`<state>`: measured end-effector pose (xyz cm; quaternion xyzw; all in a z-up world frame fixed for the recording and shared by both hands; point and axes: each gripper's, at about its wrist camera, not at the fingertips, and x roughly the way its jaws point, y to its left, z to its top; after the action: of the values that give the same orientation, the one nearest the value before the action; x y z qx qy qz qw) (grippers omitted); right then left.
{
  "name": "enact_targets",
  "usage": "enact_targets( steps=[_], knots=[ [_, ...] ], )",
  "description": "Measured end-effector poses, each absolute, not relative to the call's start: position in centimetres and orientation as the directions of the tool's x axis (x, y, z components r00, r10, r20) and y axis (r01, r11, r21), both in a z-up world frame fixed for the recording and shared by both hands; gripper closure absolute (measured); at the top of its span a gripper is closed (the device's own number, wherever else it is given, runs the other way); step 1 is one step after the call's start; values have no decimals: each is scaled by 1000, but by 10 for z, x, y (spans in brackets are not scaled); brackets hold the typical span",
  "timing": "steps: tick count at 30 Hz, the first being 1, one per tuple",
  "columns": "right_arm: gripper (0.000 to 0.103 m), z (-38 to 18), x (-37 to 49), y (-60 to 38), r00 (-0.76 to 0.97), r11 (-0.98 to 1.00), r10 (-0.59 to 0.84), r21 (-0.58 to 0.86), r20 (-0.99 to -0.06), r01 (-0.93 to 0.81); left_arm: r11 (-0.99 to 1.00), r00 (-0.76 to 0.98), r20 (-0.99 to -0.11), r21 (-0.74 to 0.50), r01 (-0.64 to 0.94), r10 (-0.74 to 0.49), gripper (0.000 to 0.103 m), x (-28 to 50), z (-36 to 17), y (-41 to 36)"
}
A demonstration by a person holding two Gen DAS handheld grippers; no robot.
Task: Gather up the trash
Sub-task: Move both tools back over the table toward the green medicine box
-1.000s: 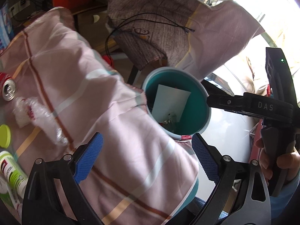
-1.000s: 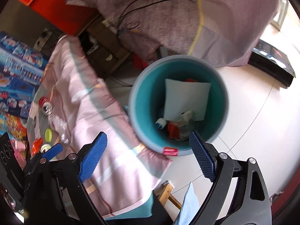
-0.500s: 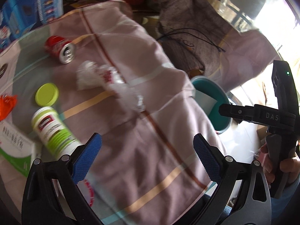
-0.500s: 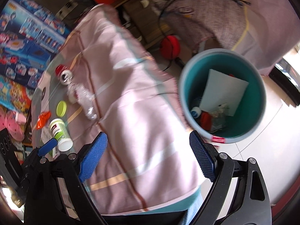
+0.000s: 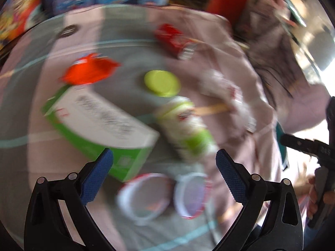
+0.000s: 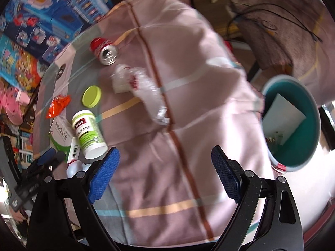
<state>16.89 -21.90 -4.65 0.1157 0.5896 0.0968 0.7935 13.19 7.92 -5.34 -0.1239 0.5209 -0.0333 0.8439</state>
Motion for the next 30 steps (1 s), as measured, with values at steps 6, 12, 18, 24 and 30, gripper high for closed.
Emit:
enact_targets(
  steps=[6,12,18,24,30],
  knots=[
    [18,-50,183,-172,237,953,303,290,-923,-89,937,442,-883,-273,-219,-154,5,128,-69,127],
    [18,-52,190,-145,217,951,305,282,-927,-129,959,412,-896,-242,-145,-163,5,118,-80,118],
    [18,-54,194,-134,203,951,302,281,-931,-129,967,383,-916,-194,-163,-119,5,121,-99,123],
    [18,-56,199,-117,192,952,293,268,-937,-148,956,397,-910,-212,-201,-118,5,115,-104,157],
    [18,-60,205,-96,178,948,297,268,-938,-170,945,391,-919,-169,-279,-49,5,101,-107,203]
  ],
)
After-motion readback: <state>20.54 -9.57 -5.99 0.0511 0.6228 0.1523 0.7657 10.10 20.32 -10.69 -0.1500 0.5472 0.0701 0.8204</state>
